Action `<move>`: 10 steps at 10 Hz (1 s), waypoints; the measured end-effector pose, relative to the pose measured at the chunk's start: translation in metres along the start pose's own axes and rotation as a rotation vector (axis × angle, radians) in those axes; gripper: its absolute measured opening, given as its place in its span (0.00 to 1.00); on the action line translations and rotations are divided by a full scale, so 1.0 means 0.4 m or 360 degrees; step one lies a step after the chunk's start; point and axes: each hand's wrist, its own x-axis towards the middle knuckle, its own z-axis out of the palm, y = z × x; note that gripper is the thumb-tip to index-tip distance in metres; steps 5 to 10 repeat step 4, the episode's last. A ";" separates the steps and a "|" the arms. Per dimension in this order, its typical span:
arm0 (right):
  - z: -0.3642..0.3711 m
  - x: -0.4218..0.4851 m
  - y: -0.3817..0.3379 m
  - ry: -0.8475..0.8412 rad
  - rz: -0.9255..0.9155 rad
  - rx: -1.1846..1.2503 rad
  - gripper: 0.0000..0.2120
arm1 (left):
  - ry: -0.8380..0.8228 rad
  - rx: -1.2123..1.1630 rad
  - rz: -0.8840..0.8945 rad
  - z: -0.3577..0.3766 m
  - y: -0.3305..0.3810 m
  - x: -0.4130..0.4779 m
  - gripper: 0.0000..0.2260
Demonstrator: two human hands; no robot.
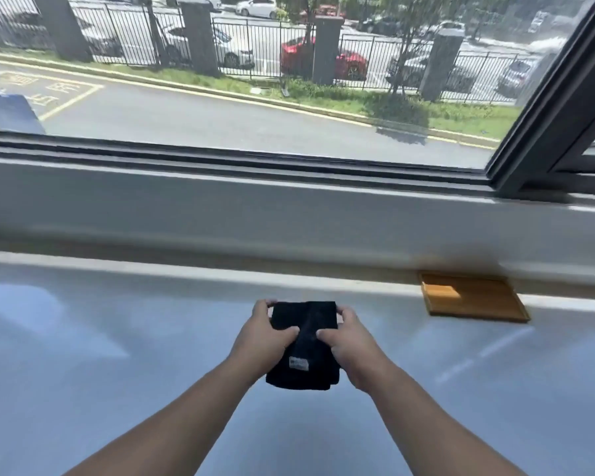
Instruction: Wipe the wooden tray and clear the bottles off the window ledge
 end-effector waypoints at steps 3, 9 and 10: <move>0.067 0.066 0.371 -0.0179 -0.0317 -0.1614 0.26 | -0.0441 0.1230 0.0228 0.138 -0.337 0.033 0.22; 0.060 0.059 0.320 -0.0061 -0.0437 -0.1561 0.27 | -0.0275 0.1133 0.0294 0.122 -0.291 0.036 0.22; 0.060 0.059 0.320 -0.0061 -0.0437 -0.1561 0.27 | -0.0275 0.1133 0.0294 0.122 -0.291 0.036 0.22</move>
